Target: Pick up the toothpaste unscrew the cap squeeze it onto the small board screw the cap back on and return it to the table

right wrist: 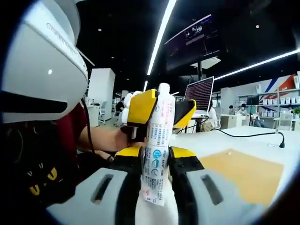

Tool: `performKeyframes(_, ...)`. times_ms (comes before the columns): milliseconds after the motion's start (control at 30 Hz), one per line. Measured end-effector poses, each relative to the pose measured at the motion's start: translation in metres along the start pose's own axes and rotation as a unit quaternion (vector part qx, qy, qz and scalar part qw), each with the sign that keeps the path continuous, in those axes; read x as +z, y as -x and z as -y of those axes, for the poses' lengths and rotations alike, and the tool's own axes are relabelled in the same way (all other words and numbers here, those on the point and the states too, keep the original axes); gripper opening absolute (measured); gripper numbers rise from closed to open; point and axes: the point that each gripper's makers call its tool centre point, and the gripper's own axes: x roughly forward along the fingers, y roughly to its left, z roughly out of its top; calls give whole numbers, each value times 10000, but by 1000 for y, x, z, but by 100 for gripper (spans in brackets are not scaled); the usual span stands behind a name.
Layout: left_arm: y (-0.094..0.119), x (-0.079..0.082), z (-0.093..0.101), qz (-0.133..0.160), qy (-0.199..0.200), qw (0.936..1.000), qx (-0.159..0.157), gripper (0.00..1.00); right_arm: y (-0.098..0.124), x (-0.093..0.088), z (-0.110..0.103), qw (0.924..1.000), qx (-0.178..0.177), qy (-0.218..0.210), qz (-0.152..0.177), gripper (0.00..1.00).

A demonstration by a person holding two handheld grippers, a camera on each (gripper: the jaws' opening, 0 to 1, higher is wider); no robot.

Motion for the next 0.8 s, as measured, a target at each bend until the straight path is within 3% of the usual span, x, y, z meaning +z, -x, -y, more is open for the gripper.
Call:
performKeyframes(433, 3, -8, 0, -253, -40, 9997, 36, 19, 3, -7, -2, 9995, -168, -168, -223, 17)
performKeyframes(567, 3, -7, 0, -222, -60, 9997, 61, 19, 4, -6, -1, 9997, -200, -59, -107, 20)
performKeyframes(633, 3, -9, -1, -239, -7, 9997, 68, 19, 5, -11, -2, 9988, -162, -388, -258, 22)
performKeyframes(700, 4, -6, -3, -158, -53, 9998, 120, 19, 3, -22, -2, 9978, -146, -431, -491, 28)
performKeyframes(800, 5, 0, -5, -36, 76, 9999, 144, 19, -1, -27, -3, 9978, -164, -371, -530, 27)
